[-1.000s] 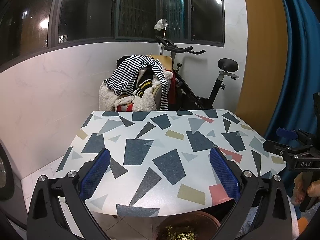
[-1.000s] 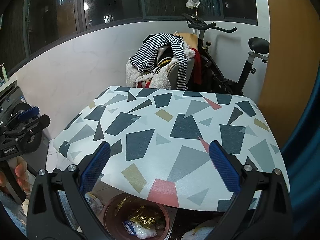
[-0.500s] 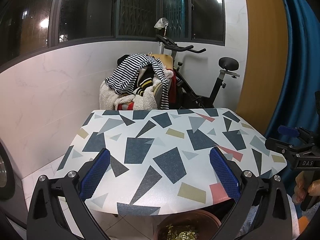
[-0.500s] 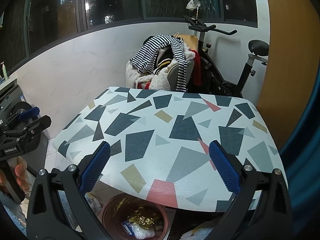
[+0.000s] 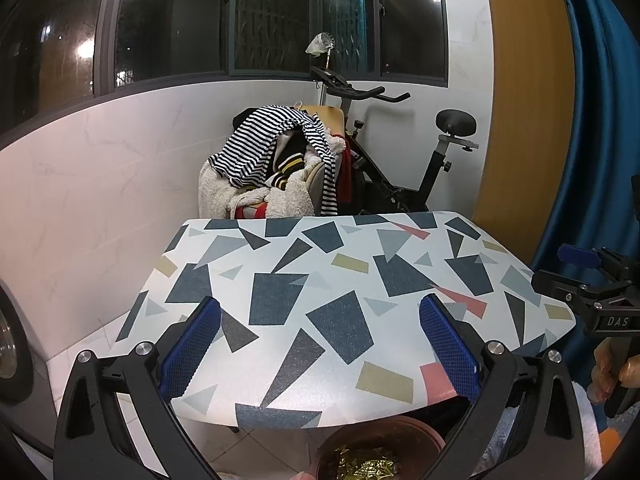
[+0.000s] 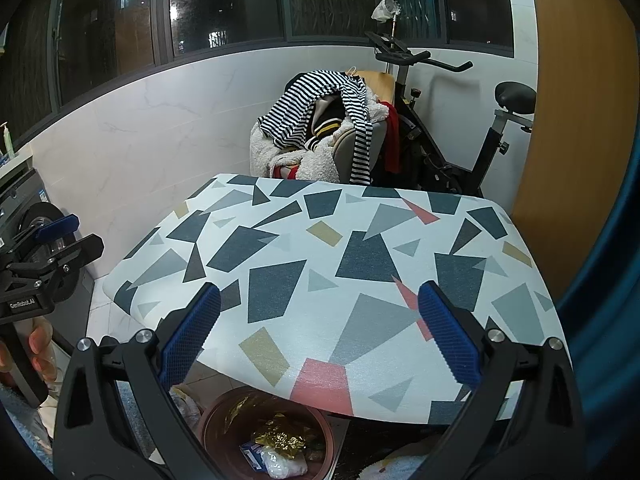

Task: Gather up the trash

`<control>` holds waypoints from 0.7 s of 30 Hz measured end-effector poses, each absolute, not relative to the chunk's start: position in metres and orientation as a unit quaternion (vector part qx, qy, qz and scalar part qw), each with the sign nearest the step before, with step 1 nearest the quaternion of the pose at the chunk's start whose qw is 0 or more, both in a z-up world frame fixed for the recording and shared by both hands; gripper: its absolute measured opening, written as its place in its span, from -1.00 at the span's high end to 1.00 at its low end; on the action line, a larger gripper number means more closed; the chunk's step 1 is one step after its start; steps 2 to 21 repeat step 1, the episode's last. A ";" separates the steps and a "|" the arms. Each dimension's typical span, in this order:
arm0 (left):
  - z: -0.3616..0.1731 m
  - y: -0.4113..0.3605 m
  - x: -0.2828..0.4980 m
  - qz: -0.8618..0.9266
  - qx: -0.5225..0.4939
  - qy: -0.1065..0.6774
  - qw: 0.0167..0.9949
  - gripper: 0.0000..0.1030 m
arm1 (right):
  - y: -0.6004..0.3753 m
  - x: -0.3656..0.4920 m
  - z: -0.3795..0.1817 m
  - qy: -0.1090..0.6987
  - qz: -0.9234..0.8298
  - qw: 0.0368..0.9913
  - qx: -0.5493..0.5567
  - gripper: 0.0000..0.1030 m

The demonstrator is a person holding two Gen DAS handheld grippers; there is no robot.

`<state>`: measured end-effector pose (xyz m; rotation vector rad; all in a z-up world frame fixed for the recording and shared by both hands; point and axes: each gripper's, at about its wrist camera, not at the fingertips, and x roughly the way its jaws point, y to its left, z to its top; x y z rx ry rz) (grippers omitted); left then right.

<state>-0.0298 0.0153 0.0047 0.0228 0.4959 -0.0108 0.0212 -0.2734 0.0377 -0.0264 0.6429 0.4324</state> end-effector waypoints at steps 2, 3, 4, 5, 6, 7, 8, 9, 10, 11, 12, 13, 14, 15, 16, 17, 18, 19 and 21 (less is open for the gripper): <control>0.005 0.015 -0.029 -0.004 0.014 0.246 0.969 -0.89 | -0.273 0.021 0.038 0.313 0.211 0.926 -0.013 -0.89; 0.005 0.015 -0.029 -0.004 0.014 0.246 0.969 -0.89 | -0.273 0.021 0.038 0.313 0.211 0.926 -0.013 -0.89; 0.005 0.015 -0.029 -0.004 0.014 0.246 0.969 -0.89 | -0.273 0.021 0.038 0.313 0.211 0.926 -0.013 -0.89; 0.005 0.015 -0.029 -0.004 0.014 0.246 0.969 -0.89 | -0.273 0.021 0.038 0.313 0.211 0.926 -0.013 -0.89; 0.005 0.015 -0.029 -0.004 0.014 0.246 0.969 -0.89 | -0.273 0.021 0.038 0.313 0.211 0.926 -0.013 -0.89; 0.005 0.015 -0.029 -0.004 0.014 0.246 0.969 -0.89 | -0.273 0.021 0.038 0.313 0.211 0.926 -0.013 -0.89; 0.005 0.015 -0.029 -0.004 0.014 0.246 0.969 -0.89 | -0.273 0.021 0.038 0.313 0.211 0.926 -0.013 -0.89; 0.005 0.015 -0.029 -0.004 0.014 0.246 0.969 -0.89 | -0.273 0.021 0.038 0.313 0.211 0.926 -0.013 -0.89; 0.005 0.015 -0.029 -0.004 0.014 0.246 0.969 -0.89 | -0.273 0.021 0.038 0.313 0.211 0.926 -0.013 -0.89; 0.005 0.015 -0.029 -0.004 0.014 0.246 0.969 -0.89 | -0.273 0.021 0.038 0.313 0.211 0.926 -0.013 -0.89; 0.005 0.015 -0.029 -0.004 0.014 0.246 0.969 -0.89 | -0.273 0.021 0.038 0.313 0.211 0.926 -0.013 -0.89; 0.005 0.015 -0.029 -0.004 0.014 0.246 0.969 -0.89 | -0.273 0.021 0.038 0.313 0.211 0.926 -0.013 -0.89; 0.005 0.015 -0.029 -0.004 0.014 0.246 0.969 -0.89 | -0.273 0.021 0.038 0.313 0.211 0.926 -0.013 -0.89; 0.005 0.015 -0.029 -0.004 0.014 0.246 0.969 -0.89 | -0.273 0.021 0.038 0.313 0.211 0.926 -0.013 -0.89; 0.005 0.015 -0.029 -0.004 0.014 0.246 0.969 -0.89 | -0.273 0.021 0.038 0.313 0.211 0.926 -0.013 -0.89; 0.005 0.015 -0.029 -0.004 0.014 0.246 0.969 -0.89 | -0.273 0.021 0.038 0.313 0.211 0.926 -0.013 -0.89; 0.005 0.015 -0.029 -0.004 0.014 0.246 0.969 -0.89 | -0.273 0.021 0.038 0.313 0.211 0.926 -0.013 -0.89; 0.005 0.015 -0.029 -0.004 0.014 0.246 0.969 -0.89 | -0.273 0.021 0.038 0.313 0.211 0.926 -0.013 -0.89; 0.005 0.015 -0.029 -0.004 0.014 0.246 0.969 -0.89 | -0.273 0.021 0.038 0.313 0.211 0.926 -0.013 -0.89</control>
